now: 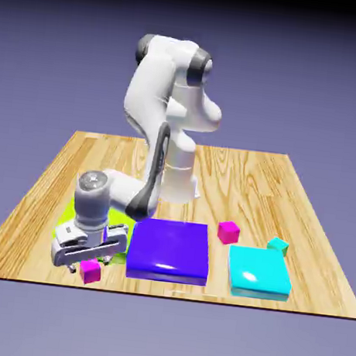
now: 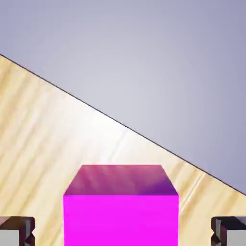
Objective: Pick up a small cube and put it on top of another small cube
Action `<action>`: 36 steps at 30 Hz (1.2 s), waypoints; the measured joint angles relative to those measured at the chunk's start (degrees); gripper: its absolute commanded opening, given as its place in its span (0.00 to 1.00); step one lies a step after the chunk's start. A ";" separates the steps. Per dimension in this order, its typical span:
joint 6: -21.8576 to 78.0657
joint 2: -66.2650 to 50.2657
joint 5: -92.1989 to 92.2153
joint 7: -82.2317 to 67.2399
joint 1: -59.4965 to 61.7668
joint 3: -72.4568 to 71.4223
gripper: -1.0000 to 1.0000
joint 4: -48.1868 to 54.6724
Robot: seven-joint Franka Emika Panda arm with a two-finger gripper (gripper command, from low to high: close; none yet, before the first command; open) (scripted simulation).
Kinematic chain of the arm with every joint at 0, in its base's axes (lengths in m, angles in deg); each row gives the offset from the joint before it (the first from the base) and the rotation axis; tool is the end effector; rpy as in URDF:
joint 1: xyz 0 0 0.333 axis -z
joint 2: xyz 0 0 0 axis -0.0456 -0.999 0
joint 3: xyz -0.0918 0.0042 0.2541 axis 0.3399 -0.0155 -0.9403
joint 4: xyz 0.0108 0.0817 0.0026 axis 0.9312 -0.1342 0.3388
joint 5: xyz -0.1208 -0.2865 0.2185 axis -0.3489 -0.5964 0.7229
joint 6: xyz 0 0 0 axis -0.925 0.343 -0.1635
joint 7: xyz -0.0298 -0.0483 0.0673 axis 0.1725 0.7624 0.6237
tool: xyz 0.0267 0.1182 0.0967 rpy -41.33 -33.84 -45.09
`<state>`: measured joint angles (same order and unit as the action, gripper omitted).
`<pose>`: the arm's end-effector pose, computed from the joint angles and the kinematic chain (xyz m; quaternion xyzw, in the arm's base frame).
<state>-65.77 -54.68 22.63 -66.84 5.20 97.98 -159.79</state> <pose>0.4834 -0.2044 0.0474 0.9902 -0.1308 -0.0387 0.0301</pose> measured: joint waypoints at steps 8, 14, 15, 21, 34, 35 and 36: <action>7.46 14.37 -2.08 5.10 -4.81 -2.76 0.00 -6.86; 7.00 26.47 -0.56 12.80 -10.84 -14.50 0.00 -19.32; 6.92 28.49 -0.31 14.09 -12.06 -16.46 0.00 -21.40; 6.46 40.59 1.21 21.80 -18.24 -28.15 0.00 -33.85; -5.91 38.90 -9.78 37.31 -25.59 -33.06 0.00 -45.29; -7.91 36.83 -11.83 38.75 -25.62 -32.12 0.00 -45.35; -9.90 34.75 -13.89 40.19 -26.07 -31.42 0.00 -45.41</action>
<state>-75.67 -19.93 8.75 -26.65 -20.88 66.57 -205.20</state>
